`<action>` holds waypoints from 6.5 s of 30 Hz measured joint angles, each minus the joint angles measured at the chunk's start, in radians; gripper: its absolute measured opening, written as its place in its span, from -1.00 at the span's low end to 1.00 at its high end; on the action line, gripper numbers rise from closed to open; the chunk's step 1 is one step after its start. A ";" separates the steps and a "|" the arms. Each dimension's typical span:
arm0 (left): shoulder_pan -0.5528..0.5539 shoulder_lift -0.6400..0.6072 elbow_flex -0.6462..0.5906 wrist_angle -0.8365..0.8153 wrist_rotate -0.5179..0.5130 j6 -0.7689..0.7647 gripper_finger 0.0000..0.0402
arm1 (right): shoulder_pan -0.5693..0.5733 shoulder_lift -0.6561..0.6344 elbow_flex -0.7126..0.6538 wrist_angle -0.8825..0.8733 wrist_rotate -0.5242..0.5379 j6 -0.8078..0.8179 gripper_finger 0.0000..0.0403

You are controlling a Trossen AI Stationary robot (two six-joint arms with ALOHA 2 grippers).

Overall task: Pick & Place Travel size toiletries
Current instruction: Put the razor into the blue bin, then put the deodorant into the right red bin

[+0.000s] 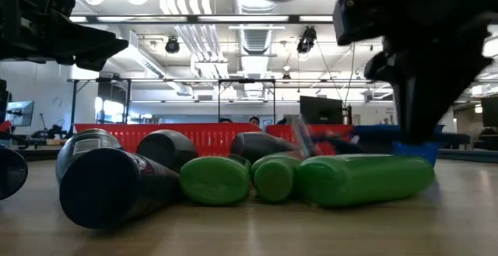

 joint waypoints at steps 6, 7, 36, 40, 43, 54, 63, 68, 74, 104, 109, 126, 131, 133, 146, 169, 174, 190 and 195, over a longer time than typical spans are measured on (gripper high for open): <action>0.000 0.000 0.000 0.000 0.000 0.000 -0.06 | -0.013 -0.058 0.021 -0.007 0.064 0.109 -0.85; 0.000 0.000 0.000 0.000 0.000 0.000 -0.06 | -0.018 -0.074 0.022 -0.011 0.083 0.139 -0.85; 0.000 0.000 0.000 0.000 -0.002 0.000 -0.06 | -0.358 -0.342 -0.392 0.003 0.107 1.057 -0.73; 0.000 0.000 0.000 0.000 -0.003 0.000 -0.06 | -0.359 -0.342 -0.372 0.000 0.114 1.027 -0.50; 0.000 0.000 0.000 0.000 -0.003 0.000 -0.06 | -0.356 -0.342 -0.342 -0.006 0.116 0.963 -0.29; 0.000 0.000 0.000 0.000 -0.004 0.000 -0.06 | -0.219 -0.344 -0.117 -0.027 0.074 0.152 0.25; 0.000 0.000 0.000 0.000 -0.004 0.000 -0.06 | -0.023 -0.115 -0.059 -0.031 -0.122 -0.277 0.18; 0.000 0.000 0.000 0.000 -0.004 0.000 -0.06 | -0.005 0.037 -0.016 -0.030 -0.118 -0.245 0.07; 0.000 0.000 0.000 0.000 -0.004 0.000 -0.06 | -0.009 0.106 0.015 -0.016 -0.042 -0.255 -0.05; 0.000 0.000 0.000 0.000 -0.003 0.000 -0.06 | -0.122 -0.383 -0.139 -0.217 0.132 0.985 -0.81; 0.000 0.000 0.000 0.001 -0.003 0.000 -0.06 | -0.207 -0.487 -0.325 -0.040 0.193 1.147 -0.77; 0.000 0.000 0.000 0.000 -0.003 0.000 -0.06 | -0.338 -0.392 -0.409 0.073 0.062 0.976 -0.41; 0.000 0.000 0.000 0.000 -0.003 0.000 -0.06 | -0.288 -0.408 -0.334 0.074 0.097 0.718 -0.19; 0.000 0.000 0.000 0.000 -0.003 0.000 -0.06 | -0.250 -0.411 -0.283 0.076 0.111 0.506 -0.12; 0.000 0.000 0.000 0.000 -0.003 0.000 -0.06 | -0.023 -0.126 0.040 -0.056 -0.067 -0.385 0.14; 0.000 0.000 0.000 0.000 -0.003 0.000 -0.06 | 0.045 0.070 0.176 0.045 -0.005 -0.601 0.72; 0.000 0.000 0.000 0.000 -0.003 0.000 -0.06 | 0.065 0.070 0.217 -0.019 0.016 -0.663 0.65; 0.000 0.000 0.000 0.000 -0.003 0.000 -0.06 | -0.039 0.062 0.267 -0.325 0.088 -0.691 0.48; 0.000 0.000 0.000 0.000 -0.003 0.000 -0.06 | -0.111 0.038 0.263 -0.325 0.079 -0.295 0.41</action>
